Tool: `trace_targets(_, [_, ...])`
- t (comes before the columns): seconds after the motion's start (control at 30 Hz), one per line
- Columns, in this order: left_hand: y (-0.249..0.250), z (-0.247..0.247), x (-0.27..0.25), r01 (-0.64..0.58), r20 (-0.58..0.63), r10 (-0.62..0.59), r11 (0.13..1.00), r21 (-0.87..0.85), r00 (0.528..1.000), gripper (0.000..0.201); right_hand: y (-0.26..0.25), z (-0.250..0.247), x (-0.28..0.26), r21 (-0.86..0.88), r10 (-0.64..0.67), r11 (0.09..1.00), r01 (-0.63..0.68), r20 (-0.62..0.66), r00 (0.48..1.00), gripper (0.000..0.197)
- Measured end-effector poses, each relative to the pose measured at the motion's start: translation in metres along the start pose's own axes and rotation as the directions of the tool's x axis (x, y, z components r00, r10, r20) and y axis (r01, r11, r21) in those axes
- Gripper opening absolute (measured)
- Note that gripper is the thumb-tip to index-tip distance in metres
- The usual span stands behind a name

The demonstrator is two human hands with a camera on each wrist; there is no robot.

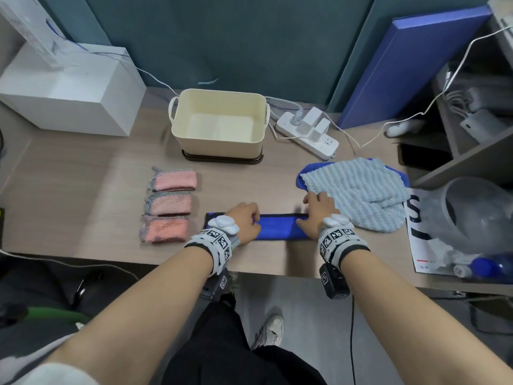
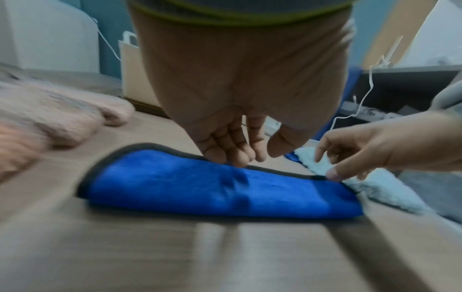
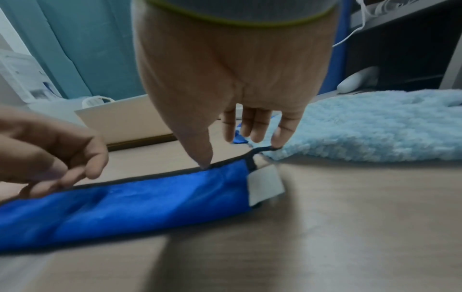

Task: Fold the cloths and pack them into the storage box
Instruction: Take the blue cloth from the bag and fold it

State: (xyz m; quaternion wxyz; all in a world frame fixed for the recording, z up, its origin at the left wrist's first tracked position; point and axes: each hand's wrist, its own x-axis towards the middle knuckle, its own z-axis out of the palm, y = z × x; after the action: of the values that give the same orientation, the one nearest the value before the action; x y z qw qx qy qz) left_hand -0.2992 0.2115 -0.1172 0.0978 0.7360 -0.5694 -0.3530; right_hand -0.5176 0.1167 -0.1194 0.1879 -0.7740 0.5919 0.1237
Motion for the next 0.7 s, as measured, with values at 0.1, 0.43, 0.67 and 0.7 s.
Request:
trace_targets(0.1, [0.018, 0.023, 0.006, 0.002, 0.084, 0.002, 0.999, -0.046, 0.996, 0.018, 0.01, 0.003, -0.002, -0.093, 0.018, 0.996, -0.008, 0.108, 0.994, 0.057])
trace_targets(0.43, [0.022, 0.027, 0.011, 0.123, 0.206, -0.1, 0.987, -0.104, 0.973, 0.05, -0.003, -0.011, -0.006, 0.503, -0.072, 0.864, -0.033, 0.189, 0.979, 0.024])
trace_targets(0.67, [0.012, -0.021, -0.008, 0.109, 0.07, -0.096, 0.97, -0.217, 0.993, 0.038, -0.061, -0.044, -0.014, 0.892, -0.283, 0.401, -0.208, 0.336, 0.898, 0.024])
trace_targets(0.7, [0.006, -0.027, -0.011, 0.123, 0.046, -0.117, 0.979, -0.161, 0.992, 0.033, -0.067, -0.043, -0.013, 0.889, -0.304, 0.406, -0.214, 0.352, 0.885, 0.025])
